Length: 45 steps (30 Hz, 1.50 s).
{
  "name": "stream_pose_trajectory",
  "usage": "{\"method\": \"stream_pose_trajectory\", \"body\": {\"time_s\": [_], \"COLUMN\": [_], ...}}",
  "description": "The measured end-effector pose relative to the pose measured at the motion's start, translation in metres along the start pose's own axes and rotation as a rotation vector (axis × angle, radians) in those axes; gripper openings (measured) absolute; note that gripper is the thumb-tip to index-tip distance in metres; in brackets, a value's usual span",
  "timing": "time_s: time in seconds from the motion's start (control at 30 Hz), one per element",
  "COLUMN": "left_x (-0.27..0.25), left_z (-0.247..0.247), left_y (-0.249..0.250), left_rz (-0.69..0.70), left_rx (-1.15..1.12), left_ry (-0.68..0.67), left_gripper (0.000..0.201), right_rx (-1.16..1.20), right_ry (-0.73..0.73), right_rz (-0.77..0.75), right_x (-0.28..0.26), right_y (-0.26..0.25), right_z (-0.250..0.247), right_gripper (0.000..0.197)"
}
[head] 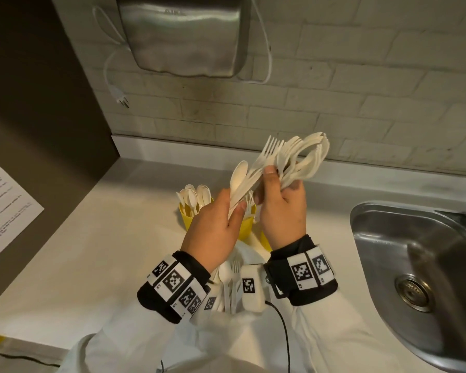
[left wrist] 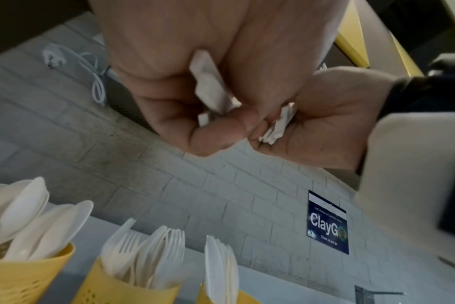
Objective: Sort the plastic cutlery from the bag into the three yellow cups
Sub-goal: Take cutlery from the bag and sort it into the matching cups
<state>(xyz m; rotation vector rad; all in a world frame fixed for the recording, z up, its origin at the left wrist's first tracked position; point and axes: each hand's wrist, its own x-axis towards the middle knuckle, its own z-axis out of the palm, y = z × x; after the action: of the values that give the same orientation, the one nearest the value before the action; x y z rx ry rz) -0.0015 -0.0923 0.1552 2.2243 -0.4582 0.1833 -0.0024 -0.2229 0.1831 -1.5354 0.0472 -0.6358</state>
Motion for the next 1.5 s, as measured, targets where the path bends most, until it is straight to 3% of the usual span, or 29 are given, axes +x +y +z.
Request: {"method": "stream_pose_trajectory", "body": {"time_s": [0.2, 0.37, 0.6, 0.7, 0.83, 0.9, 1.03, 1.27, 1.4, 1.5], "left_x": [0.000, -0.001, 0.002, 0.004, 0.007, 0.007, 0.006, 0.009, 0.013, 0.017], "left_z": [0.001, 0.002, -0.003, -0.005, -0.008, -0.010, -0.013, -0.014, -0.013, -0.015], "left_y": [0.005, 0.002, -0.007, -0.009, -0.006, -0.003, 0.008, 0.020, 0.019, 0.022], "left_rz": [0.057, 0.034, -0.100, -0.155, -0.207, -0.240, -0.420, -0.596, -0.702, -0.715], "left_rx": [0.144, 0.174, 0.117, 0.050, -0.086, -0.185, -0.651, -1.052, -1.279, -1.298], "left_ry": [-0.061, -0.128, -0.111, -0.098, -0.061, -0.053, -0.148, -0.172, -0.275, -0.284], "left_gripper": [0.030, 0.022, 0.025, 0.024, 0.022, 0.028, 0.034, 0.025, 0.034, 0.031], "right_rx": [0.089, 0.205, 0.305, 0.422, 0.561, 0.653, 0.701, 0.349, 0.124, 0.066], "right_ry": [0.069, 0.141, 0.069, -0.003, -0.025, -0.004, 0.029, 0.029, -0.019, -0.052], "right_rz": [-0.006, 0.070, 0.121, 0.118, 0.162, 0.189, 0.220, 0.032, -0.070, -0.072], "right_x": [-0.001, 0.002, 0.013, 0.012, 0.009, 0.011, 0.014, 0.008, 0.000, -0.006], "right_y": [0.003, -0.002, 0.002, -0.004, -0.005, -0.002, 0.000, -0.008, -0.008, -0.003], "right_z": [-0.003, -0.007, -0.016, -0.017, -0.014, -0.013, -0.012, -0.007, 0.000, 0.004], "right_gripper": [0.034, 0.028, 0.034, 0.024, 0.033, 0.025, 0.019, 0.032, 0.020, 0.015]}}
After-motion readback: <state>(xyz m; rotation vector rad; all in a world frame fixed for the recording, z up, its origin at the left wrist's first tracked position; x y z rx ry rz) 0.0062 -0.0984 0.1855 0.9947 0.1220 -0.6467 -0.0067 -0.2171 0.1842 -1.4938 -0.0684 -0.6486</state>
